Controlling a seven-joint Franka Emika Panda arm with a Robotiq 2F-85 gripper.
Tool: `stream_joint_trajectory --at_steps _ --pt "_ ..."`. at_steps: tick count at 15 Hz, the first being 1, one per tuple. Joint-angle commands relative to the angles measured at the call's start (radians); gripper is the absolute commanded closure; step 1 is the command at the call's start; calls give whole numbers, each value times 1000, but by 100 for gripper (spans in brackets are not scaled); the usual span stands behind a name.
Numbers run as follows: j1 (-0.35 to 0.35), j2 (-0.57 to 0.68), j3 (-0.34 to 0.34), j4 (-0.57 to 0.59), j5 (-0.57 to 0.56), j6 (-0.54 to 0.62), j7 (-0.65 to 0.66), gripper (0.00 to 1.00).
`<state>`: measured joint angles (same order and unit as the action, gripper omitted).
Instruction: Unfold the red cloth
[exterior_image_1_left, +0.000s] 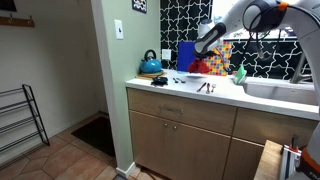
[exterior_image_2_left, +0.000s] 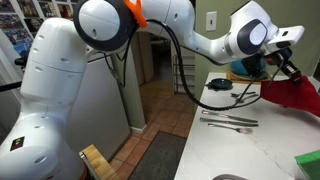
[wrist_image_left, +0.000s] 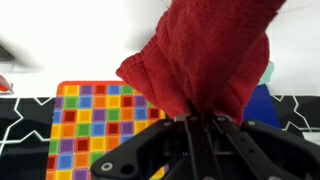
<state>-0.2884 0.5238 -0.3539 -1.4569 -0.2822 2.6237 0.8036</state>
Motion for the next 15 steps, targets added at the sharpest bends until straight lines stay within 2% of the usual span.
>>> stream_joint_trajectory --at_steps 1,3,5,6,9,11,14,15 --pt "-48 -33 50 -69 105 129 5 98" --pt "-72 -26 75 -81 155 181 -12 98" --pt "-80 -15 75 -97 141 160 -45 98" --pt "-76 -11 63 -103 119 144 -50 98" --pt "-27 3 -31 -122 2 59 -18 98" --pt "-18 2 -59 -134 -53 4 -24 98" --pt "-11 3 -82 -134 -108 -120 -43 98" --pt "11 12 -110 -128 -87 -160 -75 98"
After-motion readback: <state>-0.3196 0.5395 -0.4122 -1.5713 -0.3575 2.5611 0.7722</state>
